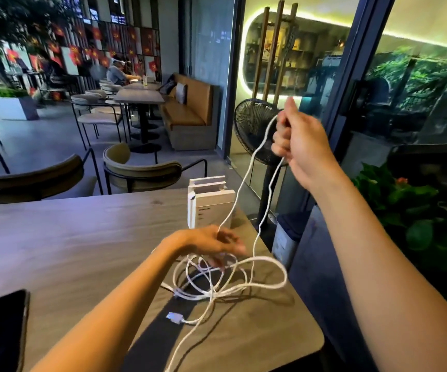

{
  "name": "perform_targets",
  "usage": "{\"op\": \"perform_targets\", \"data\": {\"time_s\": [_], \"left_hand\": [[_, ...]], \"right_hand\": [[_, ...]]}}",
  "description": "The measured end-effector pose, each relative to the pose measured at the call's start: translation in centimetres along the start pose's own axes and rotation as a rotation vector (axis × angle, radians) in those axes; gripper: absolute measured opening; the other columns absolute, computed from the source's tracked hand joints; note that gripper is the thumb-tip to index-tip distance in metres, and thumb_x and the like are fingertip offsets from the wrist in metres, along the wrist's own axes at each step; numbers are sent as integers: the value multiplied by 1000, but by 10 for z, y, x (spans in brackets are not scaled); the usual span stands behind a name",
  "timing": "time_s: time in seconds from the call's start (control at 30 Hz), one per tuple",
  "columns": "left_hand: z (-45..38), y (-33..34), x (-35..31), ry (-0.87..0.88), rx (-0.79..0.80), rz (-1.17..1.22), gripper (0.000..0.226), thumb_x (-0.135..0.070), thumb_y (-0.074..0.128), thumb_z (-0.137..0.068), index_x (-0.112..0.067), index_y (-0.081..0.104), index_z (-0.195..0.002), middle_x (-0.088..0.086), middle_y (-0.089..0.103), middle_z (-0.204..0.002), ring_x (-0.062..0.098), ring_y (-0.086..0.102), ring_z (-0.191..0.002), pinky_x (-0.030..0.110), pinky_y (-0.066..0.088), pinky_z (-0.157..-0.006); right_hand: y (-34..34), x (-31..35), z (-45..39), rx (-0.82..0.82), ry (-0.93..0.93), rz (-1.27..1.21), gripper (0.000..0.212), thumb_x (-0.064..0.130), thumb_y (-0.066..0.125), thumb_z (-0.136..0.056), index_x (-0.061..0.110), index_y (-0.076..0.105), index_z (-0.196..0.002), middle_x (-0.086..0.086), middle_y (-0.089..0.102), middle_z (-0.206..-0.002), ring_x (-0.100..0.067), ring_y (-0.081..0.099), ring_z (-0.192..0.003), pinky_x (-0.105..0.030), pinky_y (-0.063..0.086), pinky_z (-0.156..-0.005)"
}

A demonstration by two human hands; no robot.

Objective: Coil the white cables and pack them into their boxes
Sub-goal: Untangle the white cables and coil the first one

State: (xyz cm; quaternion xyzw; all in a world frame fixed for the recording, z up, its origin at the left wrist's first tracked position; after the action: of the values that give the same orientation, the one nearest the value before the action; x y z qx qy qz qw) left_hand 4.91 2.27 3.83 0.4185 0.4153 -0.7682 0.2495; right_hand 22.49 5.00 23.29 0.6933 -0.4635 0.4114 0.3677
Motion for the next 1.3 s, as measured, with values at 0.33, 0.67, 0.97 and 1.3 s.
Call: {"op": "perform_targets", "data": {"time_s": [0.33, 0.67, 0.97, 1.3], "left_hand": [[22, -27, 29, 51, -181, 50, 37, -35, 55, -103, -2, 73, -104, 0, 71, -82, 2, 60, -57, 14, 46, -54], [31, -47, -41, 341, -497, 644, 32, -48, 48, -99, -22, 59, -84, 1, 51, -83, 19, 44, -74, 34, 40, -72], [40, -52, -23, 427, -838, 387, 45, -50, 46, -104, -18, 76, -114, -2, 77, -105, 11, 70, -100, 27, 50, -87], [-5, 4, 37, 94, -349, 106, 88, -81, 9, -92, -26, 58, -139, 6, 56, -148, 22, 49, -138, 46, 35, -118]], "right_hand": [[-50, -29, -10, -361, -58, 499, 43, 37, 47, -107, 19, 55, -69, 6, 39, -52, -10, 36, -45, -29, 31, -52], [43, -113, 43, 643, 423, 786, 36, 48, 68, -95, 26, 64, -122, 18, 57, -78, 5, 55, -63, -14, 39, -57], [54, -116, 31, 468, 378, 276, 28, 31, 53, -107, 13, 68, -92, 3, 54, -65, -7, 40, -51, -19, 32, -49], [25, -123, 16, 77, 414, -374, 48, 44, 37, -109, 12, 58, -80, 3, 37, -54, -9, 30, -49, -24, 20, -51]]}}
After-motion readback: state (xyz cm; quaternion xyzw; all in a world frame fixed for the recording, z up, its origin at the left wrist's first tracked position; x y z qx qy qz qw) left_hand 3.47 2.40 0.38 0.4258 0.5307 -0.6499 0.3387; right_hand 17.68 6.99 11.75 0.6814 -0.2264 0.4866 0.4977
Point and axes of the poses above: each hand's wrist, its own z-axis away from the middle knuckle, its own y-axis out of the palm, x = y × z, the point moved 3 cm from there along -z, towards the middle knuckle
